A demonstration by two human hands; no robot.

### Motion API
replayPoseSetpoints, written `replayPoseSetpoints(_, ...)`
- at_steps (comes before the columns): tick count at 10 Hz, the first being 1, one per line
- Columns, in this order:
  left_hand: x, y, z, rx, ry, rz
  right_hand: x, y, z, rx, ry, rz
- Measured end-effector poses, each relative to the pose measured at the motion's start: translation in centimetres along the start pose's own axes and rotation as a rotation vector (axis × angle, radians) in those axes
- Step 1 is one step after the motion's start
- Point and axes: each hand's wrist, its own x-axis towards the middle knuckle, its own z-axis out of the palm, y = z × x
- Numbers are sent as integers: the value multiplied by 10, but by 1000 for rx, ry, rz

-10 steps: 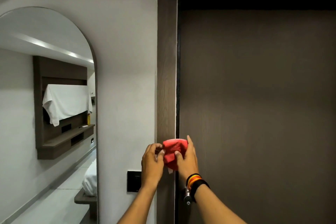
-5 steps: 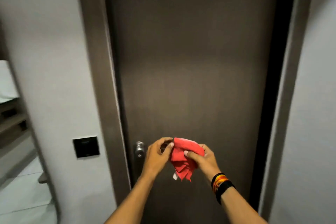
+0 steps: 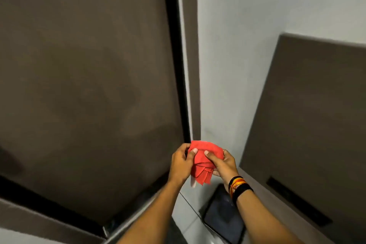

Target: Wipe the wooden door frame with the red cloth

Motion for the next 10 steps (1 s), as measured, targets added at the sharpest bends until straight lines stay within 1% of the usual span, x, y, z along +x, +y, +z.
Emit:
replayPoseSetpoints(1,10,-44,66,41,-76,-78,30,47,-53,41,97,92)
replayPoseSetpoints(2,16,-86,115,84,-116,-163,58,96,-89,30,157,166)
replayPoseSetpoints(3,17,-129,148,133,-133,-261,84,146,-111,-88,265,213)
replayPoseSetpoints(4,17,-186,183,184,-138,-389,111,203,-127,-260,332,291)
replayPoseSetpoints(5,18,-234,209,174,-171,-511,132,250,-142,-356,411,362)
replayPoseSetpoints(6,19,-274,231,149,-250,-584,155,290,-158,-383,412,487)
replayPoseSetpoints(7,15,-301,245,100,-329,-624,169,320,-169,-215,407,601)
replayPoseSetpoints(8,7,-321,250,104,-405,-636,172,336,-172,-36,366,665)
replayPoseSetpoints(9,3,-314,239,190,-420,-565,161,322,-163,-322,301,565)
replayPoseSetpoints(10,-6,-300,219,492,-308,-248,136,304,-146,-707,244,249)
